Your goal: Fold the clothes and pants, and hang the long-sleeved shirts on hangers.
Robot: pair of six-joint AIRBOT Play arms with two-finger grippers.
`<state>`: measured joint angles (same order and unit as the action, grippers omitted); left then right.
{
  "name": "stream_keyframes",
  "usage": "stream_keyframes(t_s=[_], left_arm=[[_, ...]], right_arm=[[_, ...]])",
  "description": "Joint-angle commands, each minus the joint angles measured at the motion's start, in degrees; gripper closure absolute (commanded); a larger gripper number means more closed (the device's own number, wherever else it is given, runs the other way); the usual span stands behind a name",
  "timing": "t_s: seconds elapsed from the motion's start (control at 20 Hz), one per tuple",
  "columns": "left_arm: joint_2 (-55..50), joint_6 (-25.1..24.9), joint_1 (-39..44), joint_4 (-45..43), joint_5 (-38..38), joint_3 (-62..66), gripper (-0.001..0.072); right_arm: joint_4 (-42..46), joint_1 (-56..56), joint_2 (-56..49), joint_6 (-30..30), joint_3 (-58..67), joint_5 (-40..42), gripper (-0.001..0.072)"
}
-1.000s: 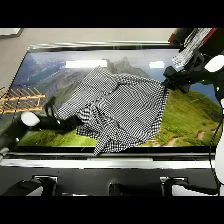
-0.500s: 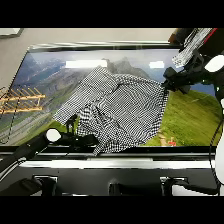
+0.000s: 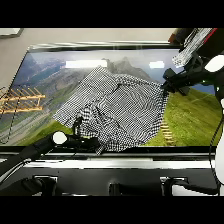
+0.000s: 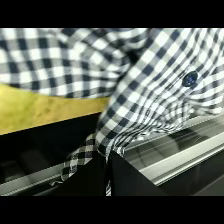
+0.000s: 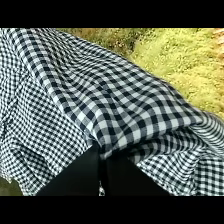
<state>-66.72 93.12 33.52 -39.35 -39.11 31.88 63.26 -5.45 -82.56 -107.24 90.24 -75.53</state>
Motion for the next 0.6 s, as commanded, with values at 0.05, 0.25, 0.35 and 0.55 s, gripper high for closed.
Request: stream_keyframes(t_s=[0.05,0.25,0.35,0.55], left_arm=[[0.3,-0.2,-3.5,-2.0,-1.7,7.5,0.0692],[0.5,2.5,-11.3,-22.7,-16.0,32.6,0.0692],[0.5,4.8,-14.1,-30.3,-19.4,47.6,0.0691],[0.6,4.8,-17.6,-33.3,-19.8,74.1,0.069]], right_arm=[[-9.2,0.1,0.9,2.3,0.0,1.4,0.0685],[-20.5,0.1,7.5,8.3,1.6,21.4,0.0686],[-20.5,0.1,12.1,8.7,2.8,33.1,0.0685],[-20.2,0.0,23.1,11.6,2.8,47.0,0.0685]])
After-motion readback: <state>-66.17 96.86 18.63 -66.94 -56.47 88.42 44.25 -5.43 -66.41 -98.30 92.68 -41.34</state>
